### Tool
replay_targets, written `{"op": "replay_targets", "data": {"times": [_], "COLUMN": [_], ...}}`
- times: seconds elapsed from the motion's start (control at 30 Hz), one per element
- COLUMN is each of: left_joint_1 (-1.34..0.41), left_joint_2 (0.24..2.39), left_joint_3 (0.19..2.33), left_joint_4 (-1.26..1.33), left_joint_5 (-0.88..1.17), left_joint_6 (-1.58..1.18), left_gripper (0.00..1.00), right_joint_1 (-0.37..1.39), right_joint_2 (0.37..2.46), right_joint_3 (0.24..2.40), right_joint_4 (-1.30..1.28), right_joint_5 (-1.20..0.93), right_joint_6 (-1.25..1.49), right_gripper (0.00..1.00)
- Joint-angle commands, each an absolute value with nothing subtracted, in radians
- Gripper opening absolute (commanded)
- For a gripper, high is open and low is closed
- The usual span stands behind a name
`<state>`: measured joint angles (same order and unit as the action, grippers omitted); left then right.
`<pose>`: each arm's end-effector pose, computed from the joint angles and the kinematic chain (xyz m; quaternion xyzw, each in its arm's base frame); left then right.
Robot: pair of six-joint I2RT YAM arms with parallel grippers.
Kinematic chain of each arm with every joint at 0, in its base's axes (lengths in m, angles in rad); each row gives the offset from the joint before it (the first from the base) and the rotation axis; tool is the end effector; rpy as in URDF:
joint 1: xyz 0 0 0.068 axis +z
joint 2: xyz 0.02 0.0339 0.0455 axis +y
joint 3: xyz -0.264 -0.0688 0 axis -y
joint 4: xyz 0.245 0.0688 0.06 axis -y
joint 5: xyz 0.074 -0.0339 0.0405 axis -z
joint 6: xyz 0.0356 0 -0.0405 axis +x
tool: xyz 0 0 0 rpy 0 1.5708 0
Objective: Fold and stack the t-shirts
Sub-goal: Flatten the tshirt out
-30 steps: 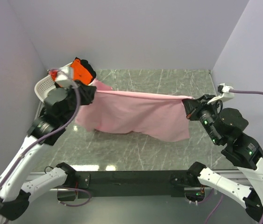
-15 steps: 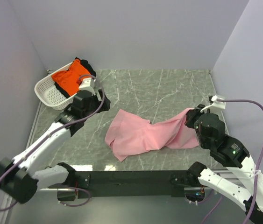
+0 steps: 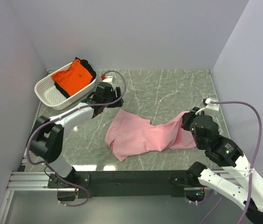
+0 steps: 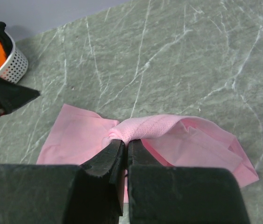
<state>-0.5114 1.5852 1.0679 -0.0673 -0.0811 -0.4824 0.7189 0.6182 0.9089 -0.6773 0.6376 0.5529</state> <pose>0.3134 -0.1726 0.2480 -0.0064 0.8803 -0.1941 0.4328 0.1023 0.0614 0.3555 0.1090 0.7998 0.1055 0.5808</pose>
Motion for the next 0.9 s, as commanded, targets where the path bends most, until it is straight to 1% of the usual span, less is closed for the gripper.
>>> {"op": "replay_targets", "data": {"times": [0.0,0.13,0.27,0.5,0.73,0.87], "left_joint_1": [-0.534,-0.593,-0.62,-0.643,-0.647,-0.65], "left_joint_2": [1.663,1.781,1.851,1.865,1.919,1.917], "left_joint_3": [1.155,1.207,1.23,1.2,1.209,1.198], "left_joint_4": [-0.023,-0.06,-0.074,-0.078,-0.084,-0.075], "left_joint_5": [-0.011,-0.038,-0.054,-0.146,-0.137,-0.133], "left_joint_6": [-0.448,-0.434,-0.44,-0.463,-0.453,-0.453], "left_gripper": [0.67,0.66,0.63,0.58,0.51,0.49], "right_joint_1": [0.709,0.706,0.704,0.703,0.698,0.693], "right_joint_2": [0.623,0.632,0.63,0.621,0.626,0.626], "right_joint_3": [0.905,0.904,0.902,0.899,0.894,0.897], "right_joint_4": [-0.611,-0.597,-0.597,-0.597,-0.589,-0.591], "right_joint_5": [0.624,0.617,0.614,0.617,0.609,0.609], "right_joint_6": [0.563,0.561,0.56,0.557,0.554,0.554], "right_gripper": [0.0,0.0,0.0,0.0,0.0,0.0]}}
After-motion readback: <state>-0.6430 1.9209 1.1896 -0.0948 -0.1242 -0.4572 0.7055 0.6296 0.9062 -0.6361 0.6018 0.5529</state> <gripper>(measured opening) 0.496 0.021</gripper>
